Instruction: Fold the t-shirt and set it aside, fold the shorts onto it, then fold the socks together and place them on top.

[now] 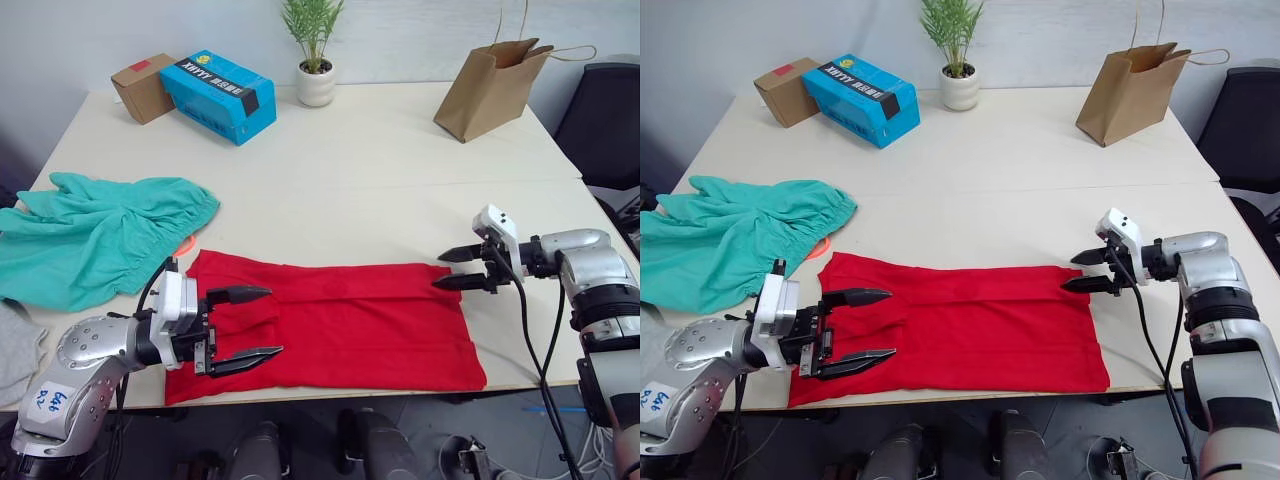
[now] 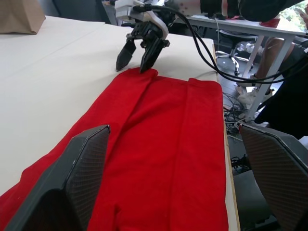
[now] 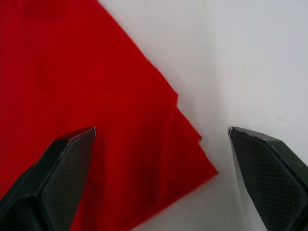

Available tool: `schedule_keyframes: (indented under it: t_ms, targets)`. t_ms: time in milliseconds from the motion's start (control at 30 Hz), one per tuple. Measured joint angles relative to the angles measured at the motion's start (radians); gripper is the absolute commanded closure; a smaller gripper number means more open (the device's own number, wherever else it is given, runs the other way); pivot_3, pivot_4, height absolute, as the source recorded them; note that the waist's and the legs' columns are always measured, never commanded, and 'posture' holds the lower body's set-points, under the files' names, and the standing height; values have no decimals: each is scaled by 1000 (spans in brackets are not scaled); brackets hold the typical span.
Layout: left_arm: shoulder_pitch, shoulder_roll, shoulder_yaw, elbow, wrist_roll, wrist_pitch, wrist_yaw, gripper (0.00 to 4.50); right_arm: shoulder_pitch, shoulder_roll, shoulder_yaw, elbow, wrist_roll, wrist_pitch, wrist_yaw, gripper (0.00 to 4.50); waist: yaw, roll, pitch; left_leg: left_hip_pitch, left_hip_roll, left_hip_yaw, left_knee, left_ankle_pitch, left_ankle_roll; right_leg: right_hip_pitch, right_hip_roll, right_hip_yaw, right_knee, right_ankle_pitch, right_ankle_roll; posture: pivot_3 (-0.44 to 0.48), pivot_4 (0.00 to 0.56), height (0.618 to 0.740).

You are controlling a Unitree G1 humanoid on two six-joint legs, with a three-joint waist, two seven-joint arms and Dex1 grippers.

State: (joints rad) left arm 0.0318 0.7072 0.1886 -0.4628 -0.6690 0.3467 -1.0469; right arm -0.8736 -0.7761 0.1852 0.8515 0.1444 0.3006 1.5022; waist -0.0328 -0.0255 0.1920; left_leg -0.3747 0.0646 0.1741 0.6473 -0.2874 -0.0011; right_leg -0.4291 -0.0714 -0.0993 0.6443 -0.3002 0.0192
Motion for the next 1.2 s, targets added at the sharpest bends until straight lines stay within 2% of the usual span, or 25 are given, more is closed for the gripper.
schedule_keyframes:
  t_ms: [133,400,633,833,1033,1133,1200]
  targets:
    - [16,-9,0,-2,4,-10,12,0,-7,16,7,6,-20,5,16,1639,1,0,0,0,0,0,0,0,0,0,0,0,0,0,0,0,150,740]
    - [15,-11,-2,-2,9,-21,20,0,-43,35,11,91,-88,-84,22,4465,-1,0,0,0,0,0,0,0,0,0,0,0,0,0,0,0,150,740]
    - [-12,-13,-4,7,27,-27,31,0,-121,39,30,201,-162,-181,-5,4465,-2,0,0,0,0,0,1,0,0,0,0,0,1,0,0,0,150,740]
    - [-28,-48,-3,26,50,-48,75,0,-241,56,33,354,-260,-352,-259,4465,-13,0,0,0,0,0,1,1,-1,0,0,0,1,0,-1,0,150,740]
    - [-32,-86,-3,49,84,-78,125,0,-284,72,33,435,-341,-475,-478,4465,-24,0,0,0,0,0,1,1,-1,0,0,0,1,0,-1,0,150,740]
    - [-52,-103,-4,71,96,-98,138,0,-291,76,37,453,-376,-517,-529,4465,-24,0,0,0,0,0,1,1,-2,0,0,0,2,0,-1,0,150,740]
    - [-68,-103,-7,94,107,-101,137,0,-291,79,31,459,-377,-517,-513,4465,-24,0,0,0,0,0,1,2,-2,0,0,0,2,0,-1,0,150,740]
